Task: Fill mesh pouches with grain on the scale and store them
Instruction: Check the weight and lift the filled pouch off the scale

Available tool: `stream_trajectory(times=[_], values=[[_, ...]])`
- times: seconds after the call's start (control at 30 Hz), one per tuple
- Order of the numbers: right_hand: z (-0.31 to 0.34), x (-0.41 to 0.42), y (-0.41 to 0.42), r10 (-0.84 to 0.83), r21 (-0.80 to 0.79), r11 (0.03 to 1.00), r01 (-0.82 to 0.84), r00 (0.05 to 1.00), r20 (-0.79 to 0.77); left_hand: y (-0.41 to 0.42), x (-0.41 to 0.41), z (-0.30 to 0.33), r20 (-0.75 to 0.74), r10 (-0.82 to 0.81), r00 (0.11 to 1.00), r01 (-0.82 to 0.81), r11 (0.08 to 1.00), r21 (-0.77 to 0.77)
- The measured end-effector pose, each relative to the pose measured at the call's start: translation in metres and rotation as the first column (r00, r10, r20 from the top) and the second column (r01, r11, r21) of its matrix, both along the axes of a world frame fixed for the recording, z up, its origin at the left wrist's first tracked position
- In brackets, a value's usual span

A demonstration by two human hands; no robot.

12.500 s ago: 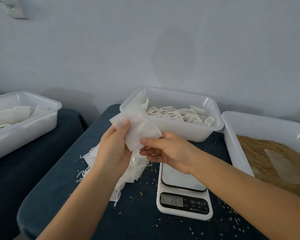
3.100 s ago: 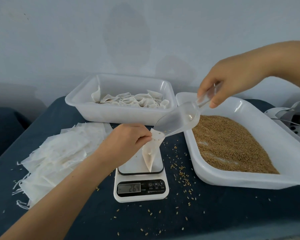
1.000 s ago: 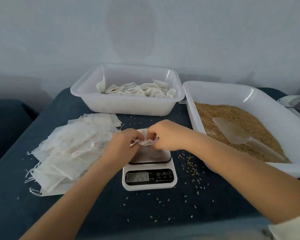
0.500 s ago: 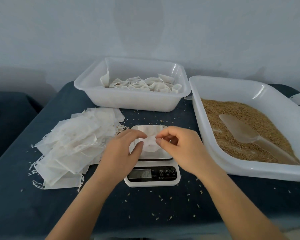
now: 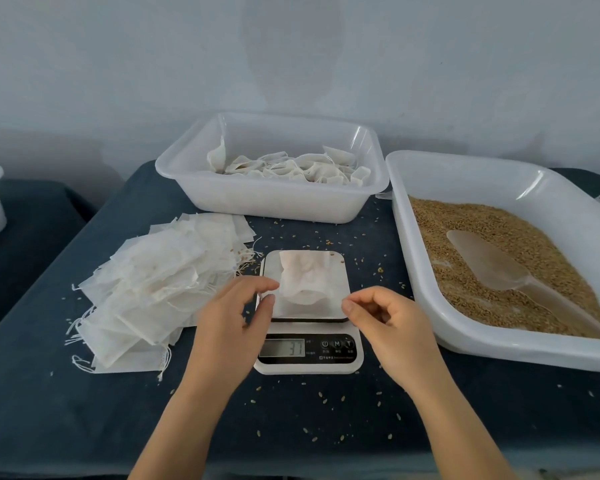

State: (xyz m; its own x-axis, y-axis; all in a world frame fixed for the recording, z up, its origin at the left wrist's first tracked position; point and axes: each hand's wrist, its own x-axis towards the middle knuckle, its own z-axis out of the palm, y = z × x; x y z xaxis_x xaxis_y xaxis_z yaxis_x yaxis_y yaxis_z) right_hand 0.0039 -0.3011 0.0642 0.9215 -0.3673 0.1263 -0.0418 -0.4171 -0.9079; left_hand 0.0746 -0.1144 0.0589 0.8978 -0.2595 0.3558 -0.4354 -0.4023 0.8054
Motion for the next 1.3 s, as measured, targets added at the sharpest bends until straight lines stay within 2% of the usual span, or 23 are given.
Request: stream_trajectory(times=[0.27,0.37,0.47,0.53,0.7,0.83,0.97,1.1,1.3], values=[[-0.005,0.000,0.002,0.015,-0.024,1.000,-0.015,1.000,-0.001,-0.002,-0.003,-0.006,-0.005,0.018,1.000,-0.018,1.000,0.023],[-0.003,0.005,0.003,0.018,-0.198,0.980,-0.014,1.000,0.021,-0.003,0.001,-0.008,-0.009,0.023,1.000,-0.022,0.999,0.045],[-0.001,0.015,0.003,0.083,-0.400,0.912,-0.094,0.996,-0.044,-0.005,0.010,-0.012,0.053,0.019,0.998,-0.025,0.994,0.110],[0.000,0.022,0.003,0.100,-0.459,0.879,-0.131,0.991,-0.090,-0.006,0.014,-0.013,0.076,0.029,0.997,-0.042,0.983,0.181],[0.000,0.035,0.010,0.099,-0.523,0.840,-0.145,0.988,-0.114,-0.008,0.016,-0.015,0.046,-0.011,0.999,0.005,0.992,0.125],[0.000,0.042,0.013,0.133,-0.550,0.817,-0.171,0.985,-0.108,-0.009,0.020,-0.016,0.102,-0.063,0.993,0.037,0.970,0.242],[0.010,0.053,0.014,0.145,-0.519,0.843,-0.143,0.989,-0.037,-0.013,0.027,-0.008,0.135,-0.087,0.987,0.049,0.964,0.261],[0.029,0.073,0.013,0.161,-0.476,0.869,-0.137,0.987,0.010,-0.021,0.041,0.007,0.140,-0.072,0.988,0.045,0.981,0.191],[0.063,0.094,0.010,0.149,-0.409,0.905,-0.118,0.988,0.046,-0.030,0.057,0.028,-0.026,-0.052,0.998,0.049,0.996,-0.079]])
